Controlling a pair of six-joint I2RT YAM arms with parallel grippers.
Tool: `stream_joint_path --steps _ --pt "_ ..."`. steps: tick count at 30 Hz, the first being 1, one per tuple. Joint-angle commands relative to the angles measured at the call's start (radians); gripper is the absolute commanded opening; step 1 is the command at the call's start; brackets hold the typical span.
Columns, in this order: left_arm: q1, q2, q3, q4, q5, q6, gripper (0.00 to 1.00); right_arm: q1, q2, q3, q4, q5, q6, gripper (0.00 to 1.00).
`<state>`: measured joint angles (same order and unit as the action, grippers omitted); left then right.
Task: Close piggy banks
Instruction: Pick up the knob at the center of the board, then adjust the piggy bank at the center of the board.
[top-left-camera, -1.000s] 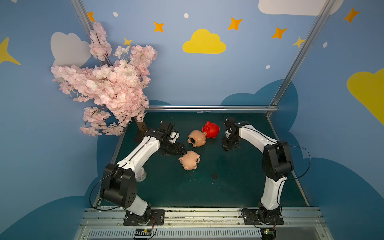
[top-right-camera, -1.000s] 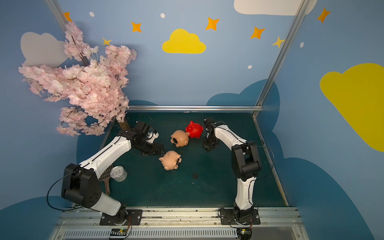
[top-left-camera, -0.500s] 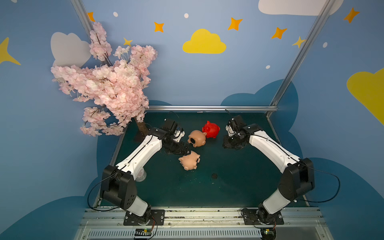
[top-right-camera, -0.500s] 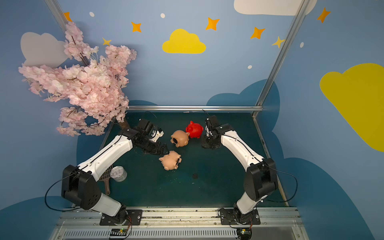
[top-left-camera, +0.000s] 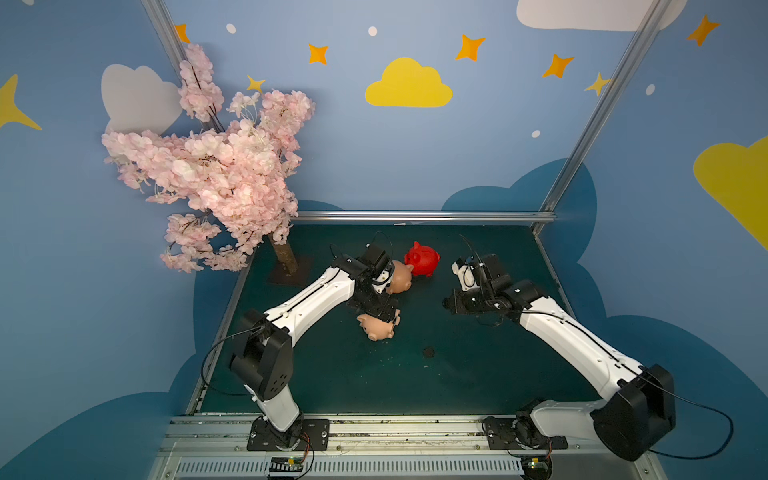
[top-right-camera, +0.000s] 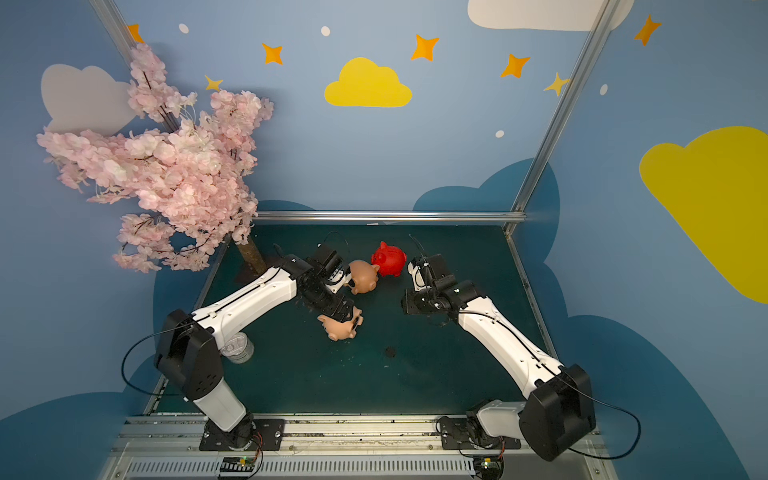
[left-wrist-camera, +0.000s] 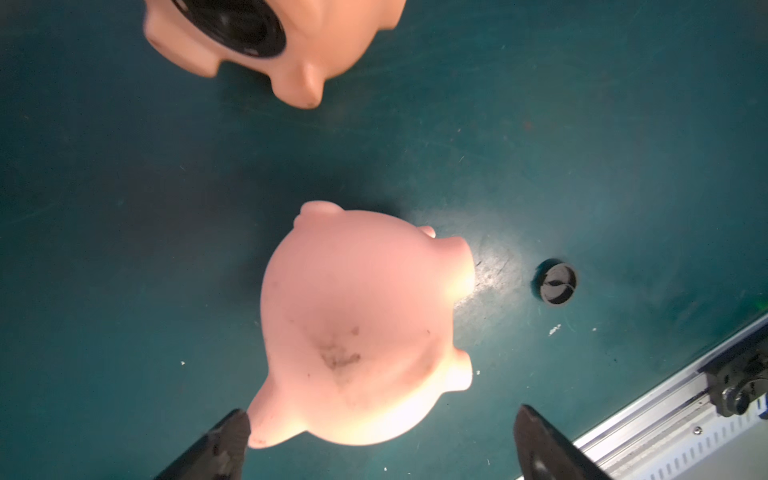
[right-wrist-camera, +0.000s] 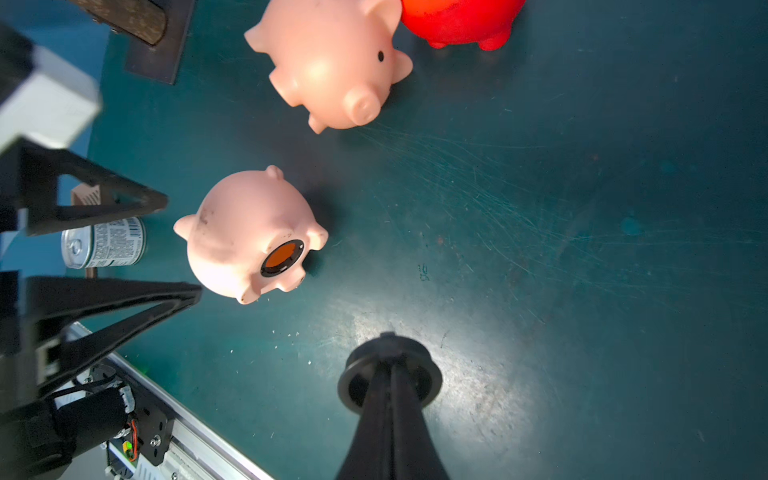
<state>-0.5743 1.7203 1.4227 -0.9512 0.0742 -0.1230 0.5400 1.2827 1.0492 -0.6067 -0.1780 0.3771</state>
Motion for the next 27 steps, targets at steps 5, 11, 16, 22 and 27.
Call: stream_joint_path --steps 5,11,16,22,27 --pt "0.000 0.054 0.027 -0.031 0.004 0.011 0.99 0.008 -0.128 -0.142 0.188 -0.097 -0.020 0.00" --pt "0.000 0.087 0.039 -0.035 -0.030 0.011 0.99 0.009 -0.167 -0.220 0.262 -0.130 -0.008 0.00" --pt "0.000 0.109 0.047 -0.046 -0.055 0.005 0.99 0.009 -0.160 -0.233 0.271 -0.144 -0.006 0.00" --pt "0.000 0.125 0.054 -0.057 -0.076 -0.003 0.99 0.009 -0.146 -0.244 0.283 -0.152 -0.008 0.00" --pt "-0.004 0.113 0.076 -0.064 -0.065 -0.005 0.99 0.011 -0.135 -0.250 0.289 -0.152 -0.007 0.00"
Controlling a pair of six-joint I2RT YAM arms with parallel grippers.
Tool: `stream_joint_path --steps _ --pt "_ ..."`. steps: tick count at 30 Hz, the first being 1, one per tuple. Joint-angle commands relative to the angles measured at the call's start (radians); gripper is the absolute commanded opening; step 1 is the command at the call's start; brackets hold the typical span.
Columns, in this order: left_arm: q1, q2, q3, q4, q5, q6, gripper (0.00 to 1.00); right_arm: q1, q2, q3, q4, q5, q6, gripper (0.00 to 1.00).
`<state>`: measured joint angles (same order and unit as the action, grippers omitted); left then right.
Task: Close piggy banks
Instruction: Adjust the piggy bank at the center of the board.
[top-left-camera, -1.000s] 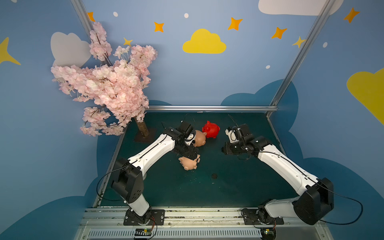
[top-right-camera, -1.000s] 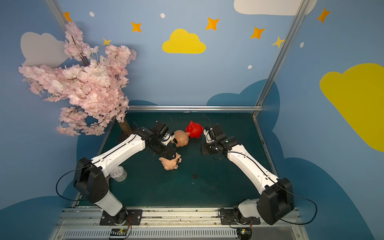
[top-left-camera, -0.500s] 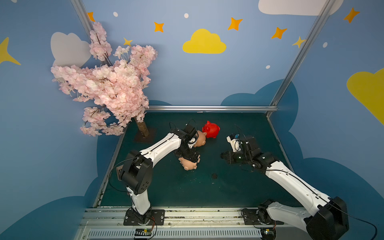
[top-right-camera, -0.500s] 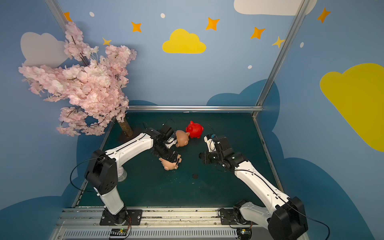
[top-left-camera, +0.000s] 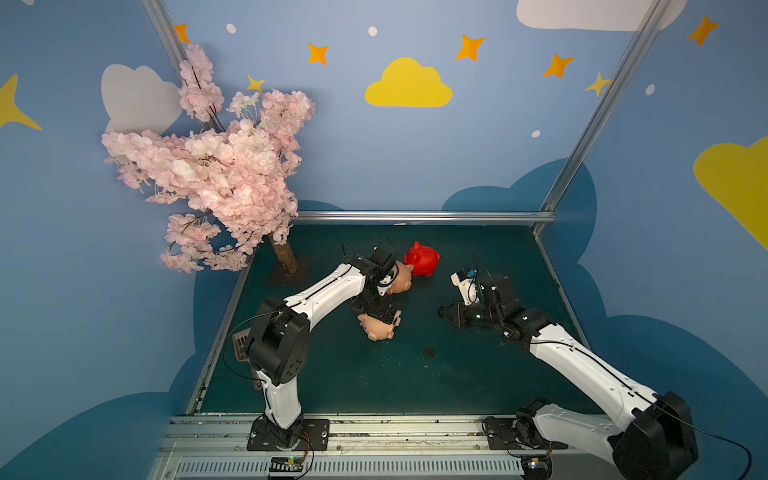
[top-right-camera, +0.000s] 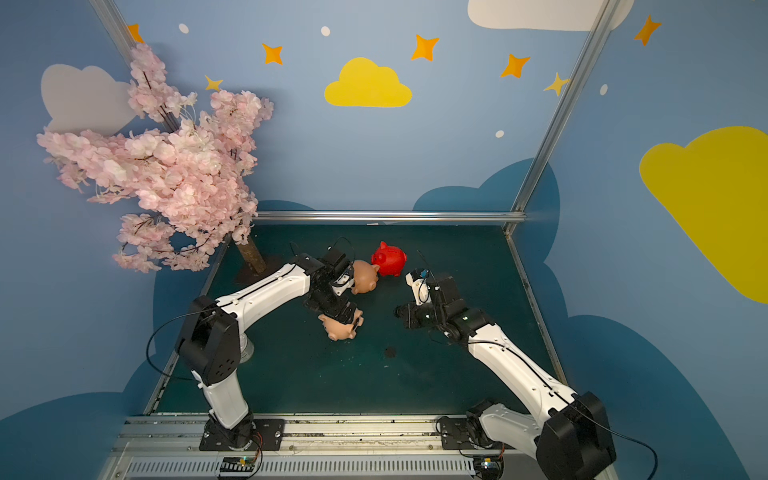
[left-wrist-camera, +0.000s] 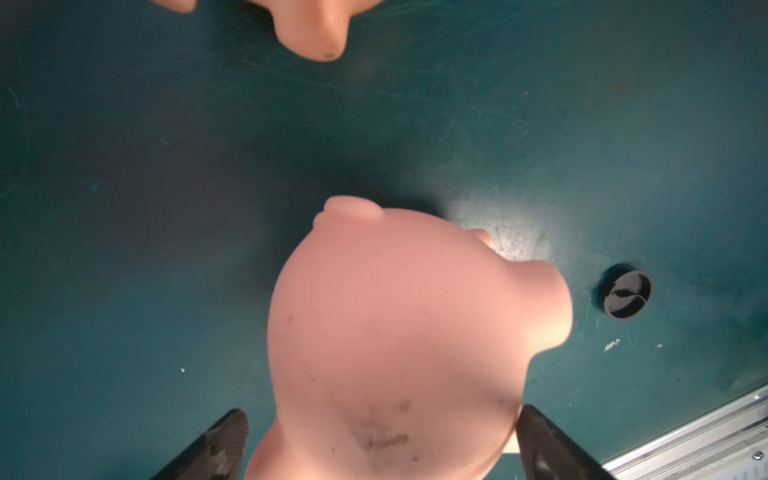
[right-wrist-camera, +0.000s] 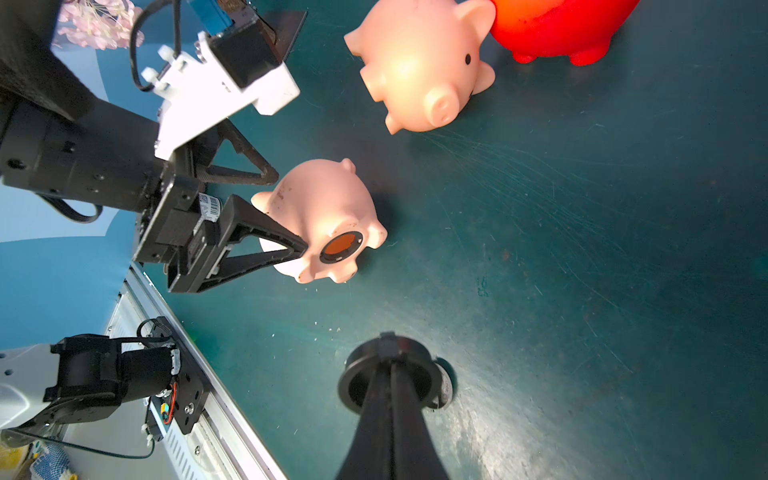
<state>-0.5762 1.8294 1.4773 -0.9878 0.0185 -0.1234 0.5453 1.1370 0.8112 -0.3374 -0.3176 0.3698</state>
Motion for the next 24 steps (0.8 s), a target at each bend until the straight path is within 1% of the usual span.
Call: stream_joint_path --steps 1,6,16,21,24 --pt "-0.002 -0.001 0.028 -0.029 -0.003 -0.003 0.99 0.006 0.013 -0.014 0.023 -0.013 0.003 0.00" --pt "-0.007 -0.009 0.065 -0.053 -0.005 -0.007 0.99 0.006 0.025 -0.020 0.030 -0.013 0.004 0.00" --pt "-0.011 0.033 0.042 -0.043 -0.017 -0.009 0.99 0.005 0.027 -0.030 0.032 -0.012 0.006 0.00" --pt "-0.003 0.050 0.027 -0.040 -0.017 -0.009 0.94 0.007 0.015 -0.047 0.044 -0.011 0.005 0.00" --pt "0.004 0.052 0.016 -0.037 -0.012 -0.004 0.94 0.007 0.015 -0.053 0.053 -0.012 0.008 0.00"
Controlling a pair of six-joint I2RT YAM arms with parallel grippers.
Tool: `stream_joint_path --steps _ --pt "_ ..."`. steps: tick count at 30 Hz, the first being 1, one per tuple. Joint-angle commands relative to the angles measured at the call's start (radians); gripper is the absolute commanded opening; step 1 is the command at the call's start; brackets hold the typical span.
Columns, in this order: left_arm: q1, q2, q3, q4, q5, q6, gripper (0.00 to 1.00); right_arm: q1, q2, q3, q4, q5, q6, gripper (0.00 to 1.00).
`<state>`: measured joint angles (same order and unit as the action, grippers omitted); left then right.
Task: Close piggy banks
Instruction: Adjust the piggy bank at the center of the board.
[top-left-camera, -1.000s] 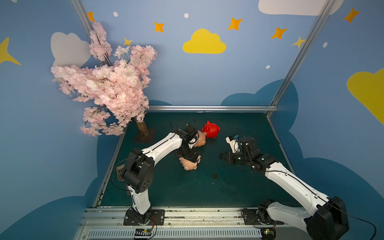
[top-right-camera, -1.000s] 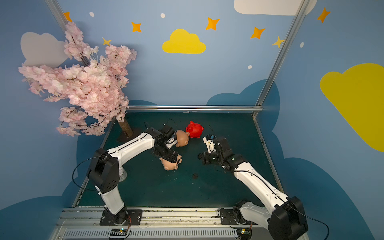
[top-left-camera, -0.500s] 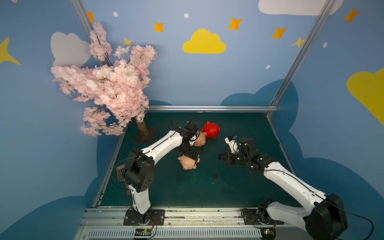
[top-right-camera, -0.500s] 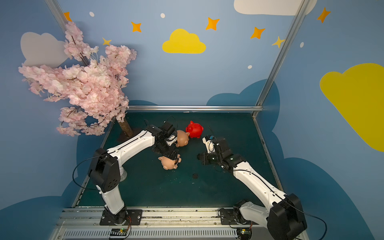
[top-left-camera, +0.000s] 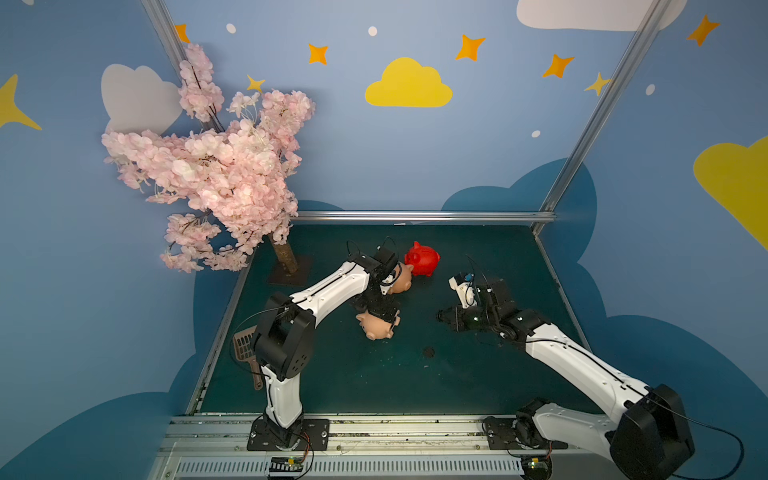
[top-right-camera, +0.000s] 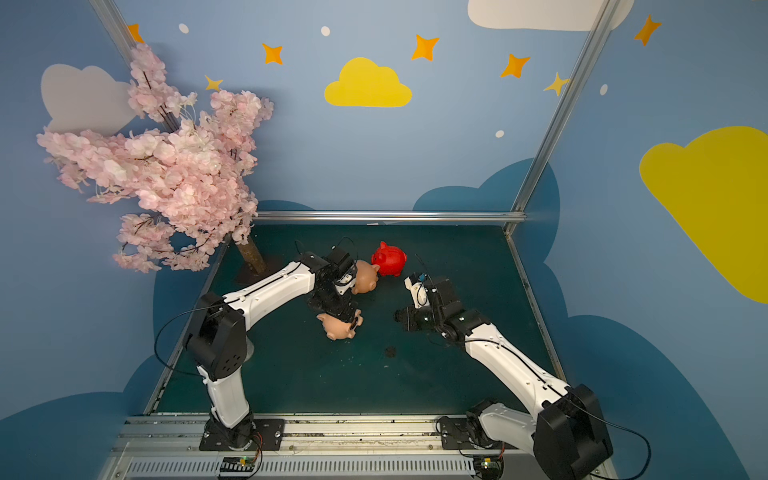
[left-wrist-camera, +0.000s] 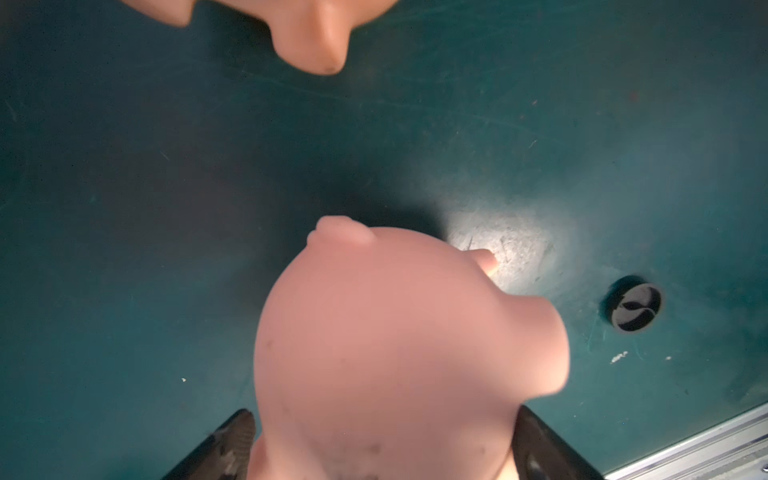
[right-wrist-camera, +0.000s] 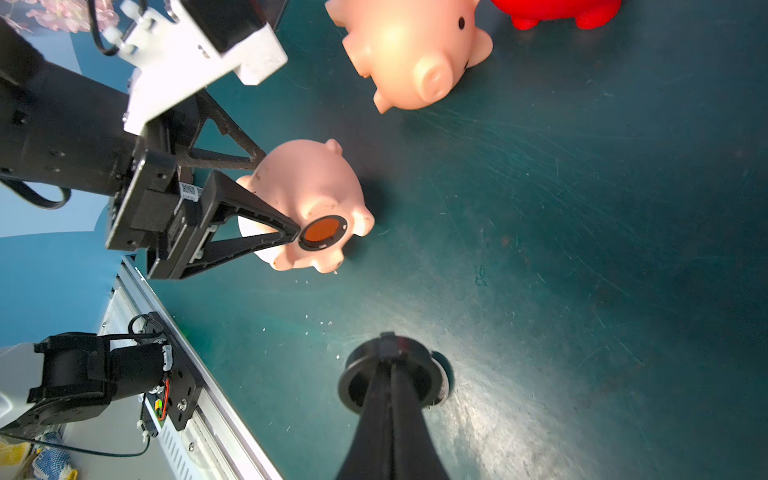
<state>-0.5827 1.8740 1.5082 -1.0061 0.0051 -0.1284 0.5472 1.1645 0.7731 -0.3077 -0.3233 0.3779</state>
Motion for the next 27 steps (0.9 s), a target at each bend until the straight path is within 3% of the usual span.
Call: stream_joint_path --steps 1,8,17,22,27 --pt "0.013 0.007 -0.019 -0.017 0.004 0.001 0.94 0.004 -0.011 -0.016 0.025 -0.008 0.001 0.00" --pt "0.031 -0.007 -0.058 0.013 0.043 0.001 0.90 0.004 0.000 -0.023 0.040 -0.016 0.005 0.00" --pt "0.070 -0.050 -0.129 0.111 0.207 -0.010 0.90 0.006 0.012 -0.047 0.081 -0.034 0.018 0.00" --pt "0.085 -0.067 -0.166 0.158 0.280 -0.014 0.98 0.015 0.025 -0.072 0.136 -0.057 0.039 0.00" --pt "0.101 -0.072 -0.187 0.182 0.310 -0.015 0.98 0.032 0.050 -0.071 0.153 -0.057 0.043 0.00"
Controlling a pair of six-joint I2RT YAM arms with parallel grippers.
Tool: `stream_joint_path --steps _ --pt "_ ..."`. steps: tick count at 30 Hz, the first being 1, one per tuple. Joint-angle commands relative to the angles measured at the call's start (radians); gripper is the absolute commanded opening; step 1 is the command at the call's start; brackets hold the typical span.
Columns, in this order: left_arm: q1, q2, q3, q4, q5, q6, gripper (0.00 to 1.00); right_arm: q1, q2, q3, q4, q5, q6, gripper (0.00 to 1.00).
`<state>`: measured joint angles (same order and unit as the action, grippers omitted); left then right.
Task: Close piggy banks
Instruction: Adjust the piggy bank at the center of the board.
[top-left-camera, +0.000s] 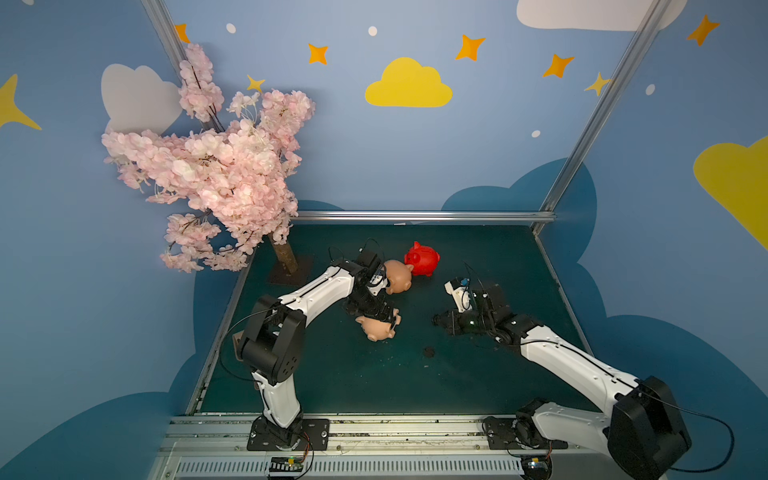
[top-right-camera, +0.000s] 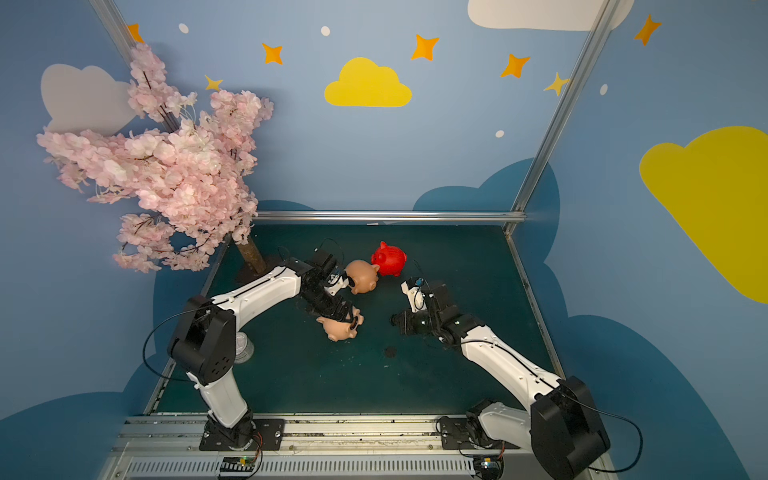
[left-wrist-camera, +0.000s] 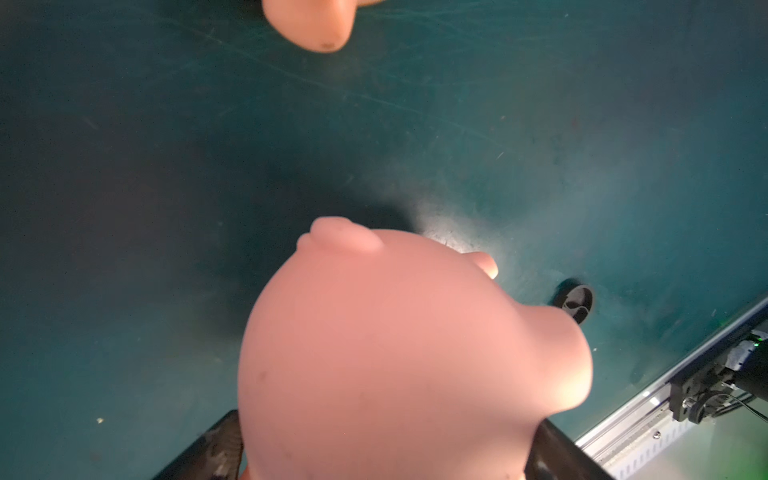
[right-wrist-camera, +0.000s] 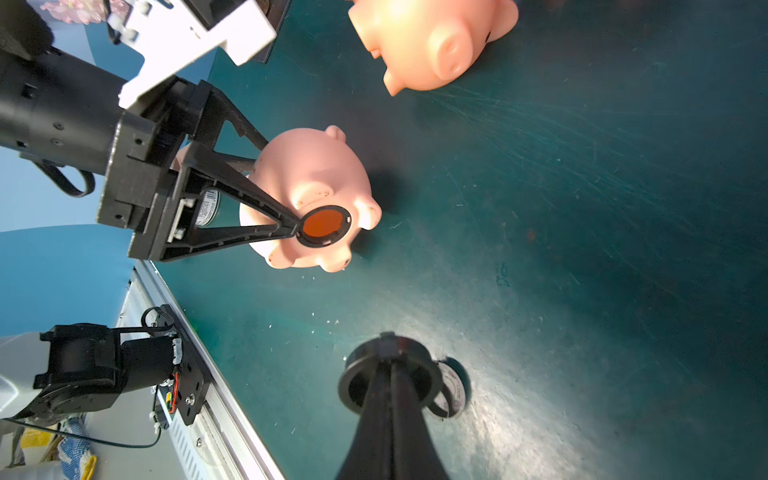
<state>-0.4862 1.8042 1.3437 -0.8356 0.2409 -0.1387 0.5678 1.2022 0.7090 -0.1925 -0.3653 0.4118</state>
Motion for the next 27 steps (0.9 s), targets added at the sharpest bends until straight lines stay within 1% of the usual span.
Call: stream_joint_path --steps 1,7,12,18,27 --pt "0.006 0.001 -0.026 0.013 0.078 -0.004 0.97 0.014 0.014 -0.008 0.040 -0.015 0.010 0.00" --pt "0.011 0.008 -0.034 0.013 0.067 0.003 0.93 0.020 0.018 -0.016 0.045 -0.007 0.009 0.00" --pt "0.021 0.010 -0.044 0.023 0.083 0.013 0.93 0.026 0.024 -0.025 0.065 -0.012 0.011 0.00" --pt "0.025 0.019 -0.045 0.030 0.106 0.027 0.90 0.047 0.068 -0.031 0.151 -0.037 0.009 0.00" --pt "0.037 0.028 -0.048 0.039 0.126 0.041 0.86 0.082 0.160 -0.031 0.299 -0.049 -0.052 0.00"
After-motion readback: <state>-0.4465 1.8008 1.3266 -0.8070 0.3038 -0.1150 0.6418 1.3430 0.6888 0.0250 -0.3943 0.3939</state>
